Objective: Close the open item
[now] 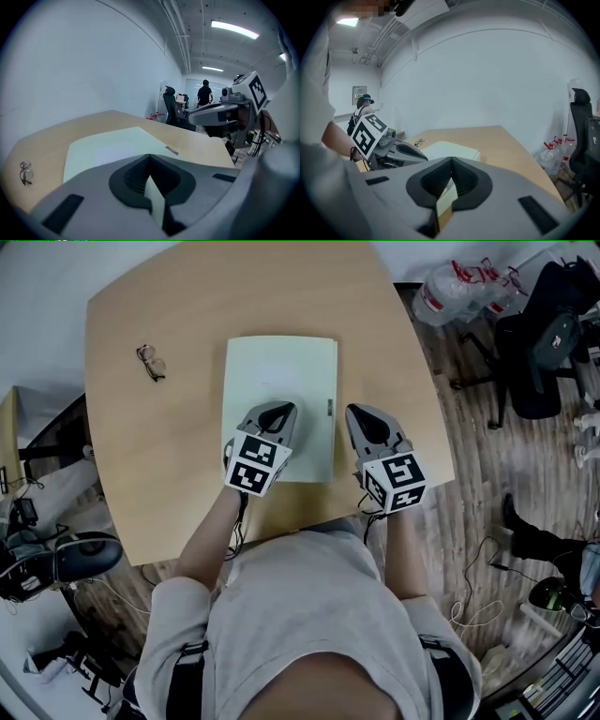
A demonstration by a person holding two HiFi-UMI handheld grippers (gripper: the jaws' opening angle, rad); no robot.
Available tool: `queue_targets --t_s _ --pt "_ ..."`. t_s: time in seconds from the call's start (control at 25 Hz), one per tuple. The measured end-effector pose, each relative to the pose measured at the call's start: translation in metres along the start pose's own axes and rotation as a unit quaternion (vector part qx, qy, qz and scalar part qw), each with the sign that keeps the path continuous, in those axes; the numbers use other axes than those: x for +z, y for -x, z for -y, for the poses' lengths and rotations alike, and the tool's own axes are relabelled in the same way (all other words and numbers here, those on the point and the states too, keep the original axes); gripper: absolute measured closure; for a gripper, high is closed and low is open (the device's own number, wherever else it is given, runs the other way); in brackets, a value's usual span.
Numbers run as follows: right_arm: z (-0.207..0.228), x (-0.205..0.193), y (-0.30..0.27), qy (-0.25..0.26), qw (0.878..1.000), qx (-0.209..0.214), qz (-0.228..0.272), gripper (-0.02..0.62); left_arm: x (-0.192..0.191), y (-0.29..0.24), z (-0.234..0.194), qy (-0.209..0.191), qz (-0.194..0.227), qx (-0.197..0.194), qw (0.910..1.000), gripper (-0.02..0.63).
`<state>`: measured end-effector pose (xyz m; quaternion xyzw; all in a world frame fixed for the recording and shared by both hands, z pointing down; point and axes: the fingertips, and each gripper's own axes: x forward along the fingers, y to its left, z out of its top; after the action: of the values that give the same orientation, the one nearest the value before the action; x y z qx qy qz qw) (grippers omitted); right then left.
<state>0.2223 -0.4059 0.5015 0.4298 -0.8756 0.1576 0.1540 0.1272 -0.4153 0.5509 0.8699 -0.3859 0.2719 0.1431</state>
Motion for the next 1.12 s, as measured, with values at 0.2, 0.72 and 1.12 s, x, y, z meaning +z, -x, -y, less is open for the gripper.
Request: queue_targets --t_s 0.2,0.72,1.12 --pt "-0.003 -0.026 -0.025 0.017 0.998 0.019 -0.055 0.588 -0.002 -0.002 0.004 -0.004 -0.009 0.002 0.9999 0.594" --pt "-0.009 -0.056 -0.061 0.036 0.986 0.039 -0.160 0.588 0.000 0.000 0.001 0.008 -0.004 0.000 1.0000 0.594" --pt "-0.007 -0.056 -0.058 0.005 0.986 0.052 -0.157 0.589 0.010 0.007 0.004 0.013 0.019 0.008 0.9997 0.594"
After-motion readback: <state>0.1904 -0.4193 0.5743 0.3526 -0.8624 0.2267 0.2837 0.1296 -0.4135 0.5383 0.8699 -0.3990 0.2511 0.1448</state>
